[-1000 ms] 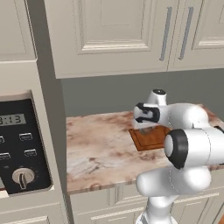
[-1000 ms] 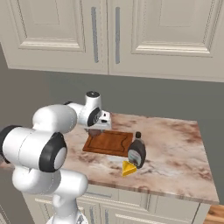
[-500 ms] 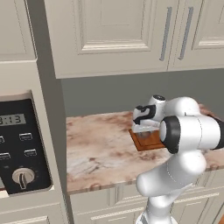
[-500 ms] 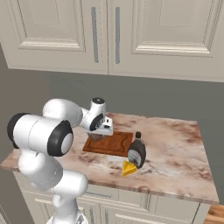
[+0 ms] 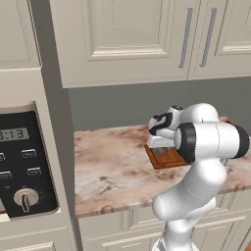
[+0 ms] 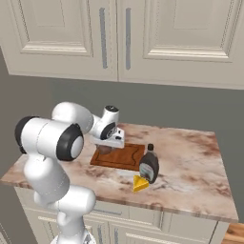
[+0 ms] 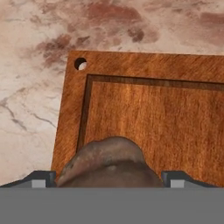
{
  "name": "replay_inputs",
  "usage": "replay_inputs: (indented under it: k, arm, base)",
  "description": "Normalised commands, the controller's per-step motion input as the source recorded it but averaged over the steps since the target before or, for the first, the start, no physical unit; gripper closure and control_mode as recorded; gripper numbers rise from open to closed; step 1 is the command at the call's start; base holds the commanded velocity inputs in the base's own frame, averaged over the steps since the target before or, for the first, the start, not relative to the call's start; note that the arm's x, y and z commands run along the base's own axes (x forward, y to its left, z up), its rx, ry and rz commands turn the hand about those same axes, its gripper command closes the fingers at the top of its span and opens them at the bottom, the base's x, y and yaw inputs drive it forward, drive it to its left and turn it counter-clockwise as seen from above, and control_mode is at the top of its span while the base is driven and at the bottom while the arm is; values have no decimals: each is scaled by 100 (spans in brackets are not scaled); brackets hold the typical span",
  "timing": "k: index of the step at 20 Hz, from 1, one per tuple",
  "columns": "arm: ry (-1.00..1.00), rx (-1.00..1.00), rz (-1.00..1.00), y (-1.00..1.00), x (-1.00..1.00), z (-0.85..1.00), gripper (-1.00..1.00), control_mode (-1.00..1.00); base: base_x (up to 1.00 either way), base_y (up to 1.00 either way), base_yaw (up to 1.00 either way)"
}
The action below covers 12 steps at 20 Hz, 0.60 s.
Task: Retrieve the reheated potato from the microwave, then place the potato, cheese, and condiment on the cutting board.
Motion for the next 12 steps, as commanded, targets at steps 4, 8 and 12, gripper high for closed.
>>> replay_inputs:
  k: [4, 8, 12]
  arm:
    - [4, 2, 0, 0, 0, -32, 100, -100]
    - [0, 0, 0, 0, -1, -34, -100, -100]
    - [1, 0, 0, 0, -4, -28, -100, -100]
  base:
    - [0, 0, 0]
    - [0, 0, 0]
    - [0, 0, 0]
